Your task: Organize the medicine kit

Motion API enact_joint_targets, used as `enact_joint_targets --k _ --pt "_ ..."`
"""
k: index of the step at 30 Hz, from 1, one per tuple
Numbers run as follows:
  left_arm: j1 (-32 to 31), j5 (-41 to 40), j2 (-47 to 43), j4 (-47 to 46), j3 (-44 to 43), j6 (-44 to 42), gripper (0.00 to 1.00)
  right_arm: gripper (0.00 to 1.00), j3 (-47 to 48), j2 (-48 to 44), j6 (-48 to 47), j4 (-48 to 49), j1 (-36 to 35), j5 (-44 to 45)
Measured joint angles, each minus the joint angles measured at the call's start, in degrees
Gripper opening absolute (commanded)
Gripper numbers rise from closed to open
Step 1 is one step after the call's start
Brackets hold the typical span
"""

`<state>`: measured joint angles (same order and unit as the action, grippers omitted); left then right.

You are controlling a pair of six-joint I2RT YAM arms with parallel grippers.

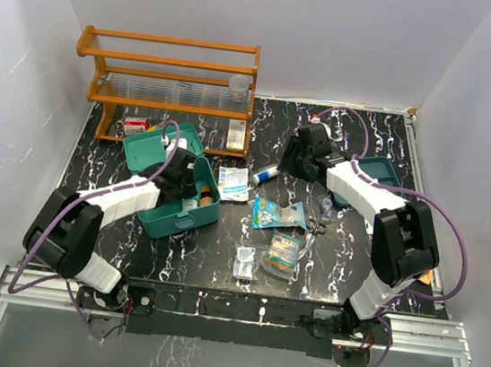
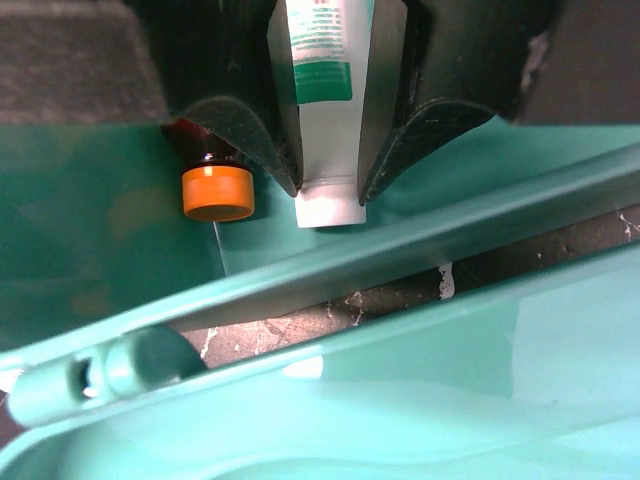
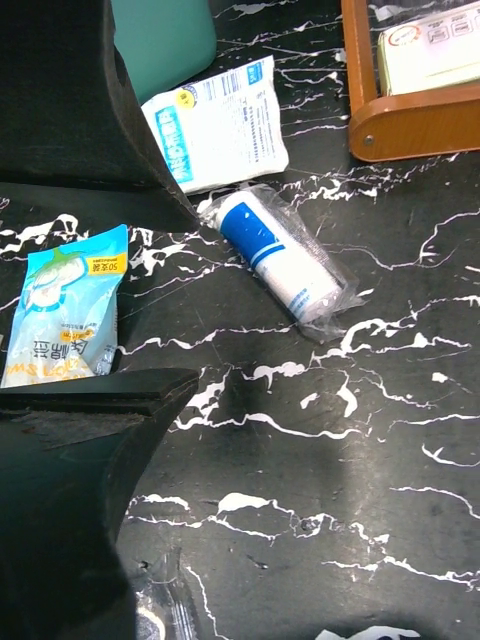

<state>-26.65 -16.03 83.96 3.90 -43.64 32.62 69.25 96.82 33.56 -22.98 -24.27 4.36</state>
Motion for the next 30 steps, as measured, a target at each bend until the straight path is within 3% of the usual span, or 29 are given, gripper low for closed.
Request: enact_joint_targets --k 6,14,19,22,30 --pt "-2.4 -1.7 -0.7 -1.7 1.4 0.0 0.26 0.54 1.0 0.4 -0.7 -0.1 0.0 0.3" --pt "-4.4 -3.1 -3.5 2.9 2.3 1.2 0.53 0.54 1.3 1.2 -0.9 0.0 0.0 0.2" --pt "-4.4 -4.8 -3.5 7.7 -2.4 2.5 0.56 0.54 1.3 1.2 -0.9 0.0 0.0 0.2" --pt "-4.2 -5.8 -3.5 9.4 -5.2 3.2 0.52 0.54 1.3 1.2 -0.9 0.0 0.0 0.2" --pt "-3.5 -7.3 -8.3 19.3 -5.9 4.5 0.25 0.54 1.3 1.2 -0.7 0.0 0.0 -0.1"
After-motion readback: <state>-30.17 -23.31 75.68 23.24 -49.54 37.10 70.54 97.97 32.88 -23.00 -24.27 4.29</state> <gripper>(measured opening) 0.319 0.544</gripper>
